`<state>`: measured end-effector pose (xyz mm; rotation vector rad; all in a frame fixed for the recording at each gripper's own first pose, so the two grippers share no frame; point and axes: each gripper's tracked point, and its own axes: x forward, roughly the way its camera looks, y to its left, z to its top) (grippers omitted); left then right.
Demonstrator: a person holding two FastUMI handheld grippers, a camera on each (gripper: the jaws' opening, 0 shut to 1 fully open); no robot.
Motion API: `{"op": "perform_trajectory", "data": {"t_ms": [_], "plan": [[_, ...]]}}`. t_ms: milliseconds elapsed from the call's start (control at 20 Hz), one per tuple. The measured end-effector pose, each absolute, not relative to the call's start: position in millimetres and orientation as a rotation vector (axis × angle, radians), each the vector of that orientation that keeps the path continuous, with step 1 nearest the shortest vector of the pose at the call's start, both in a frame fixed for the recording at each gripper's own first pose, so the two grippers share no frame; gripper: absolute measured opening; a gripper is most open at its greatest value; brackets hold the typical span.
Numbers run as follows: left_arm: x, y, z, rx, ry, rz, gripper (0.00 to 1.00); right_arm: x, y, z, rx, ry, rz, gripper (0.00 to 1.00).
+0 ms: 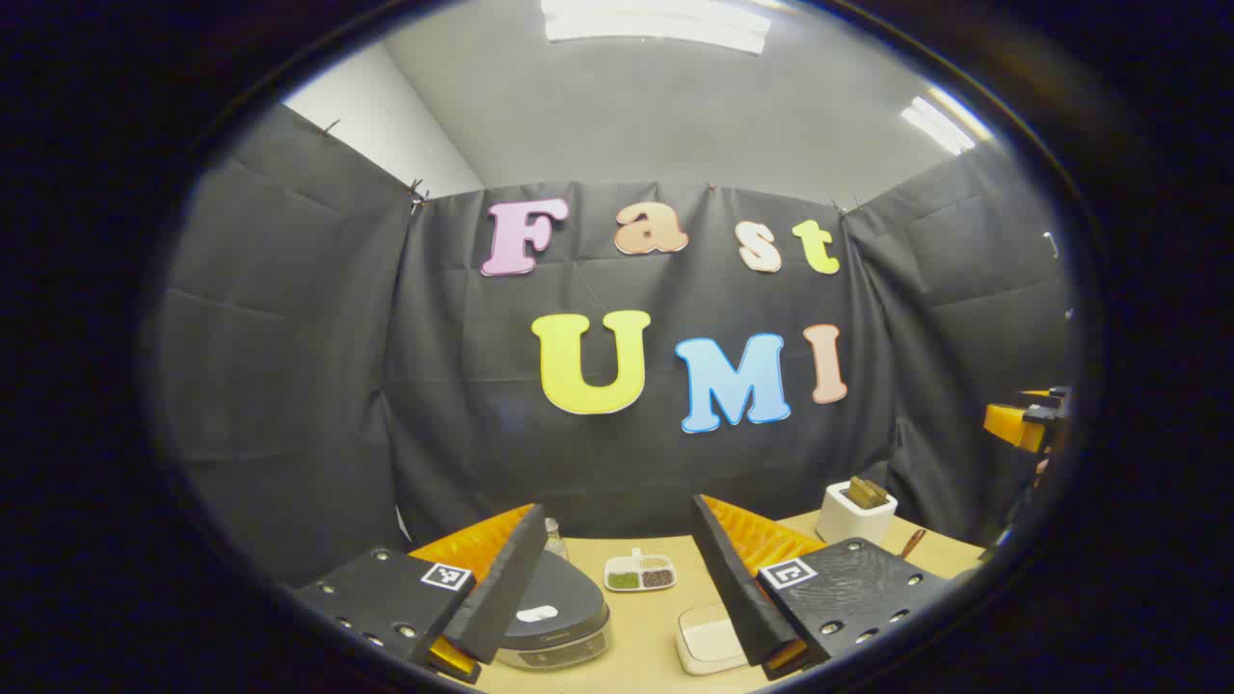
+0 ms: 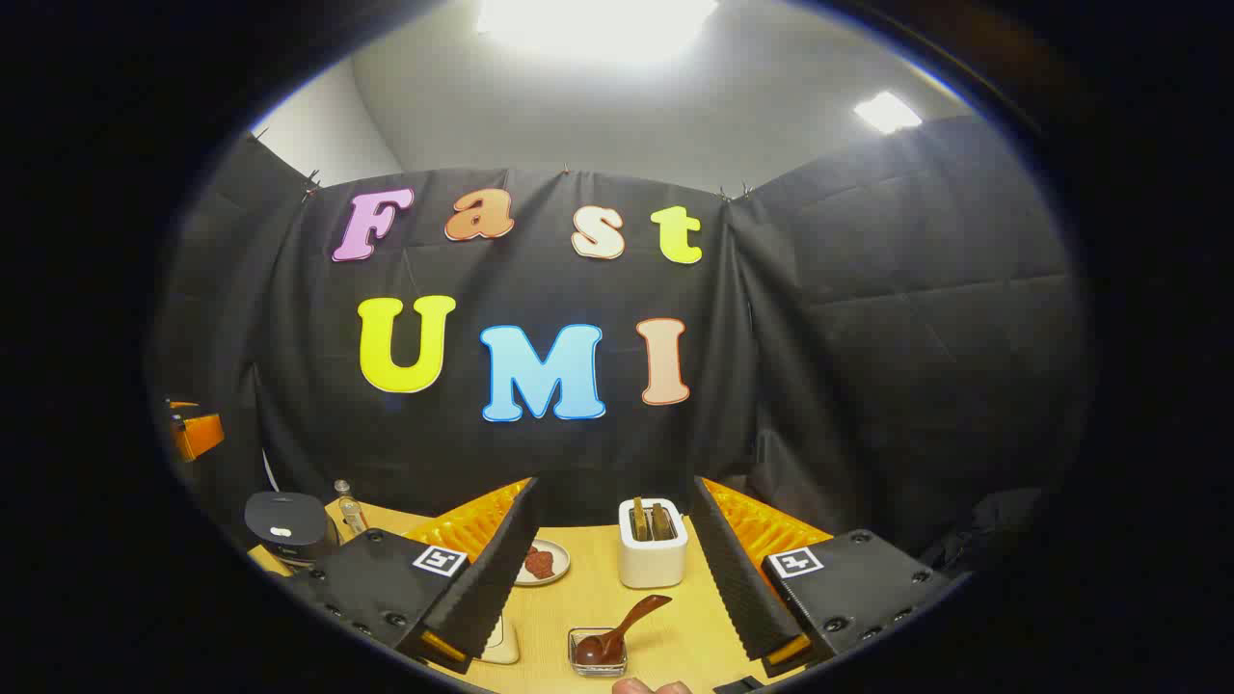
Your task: Close the left gripper, press the button to open the rice cooker; take a wooden spoon from the chopstick holder with the right hand, scoop a spoonful of rice and pour it into the rice cooker, then put the wooden spoon back into the chopstick holder.
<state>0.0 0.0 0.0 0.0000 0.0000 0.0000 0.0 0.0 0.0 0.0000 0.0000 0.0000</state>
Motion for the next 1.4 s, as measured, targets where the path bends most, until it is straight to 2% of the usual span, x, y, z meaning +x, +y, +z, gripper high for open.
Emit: {"op": "perform_trajectory", "data": {"t_ms": [650,1100,1400], "plan": [[-14,-9,-26,0.023,0.045,-0.043,0.92,-17,14,-12,-0.033,0.046,0.009,0.98],[-19,-5,-21,0.052,0.04,-0.011,0.92,-24,8,-21,-0.037,0.067,-0.012,0.98],[-16,-2,-21,0.058,0.073,-0.012,0.92,-27,21,-30,-0.058,0.089,0.021,0.98]]}}
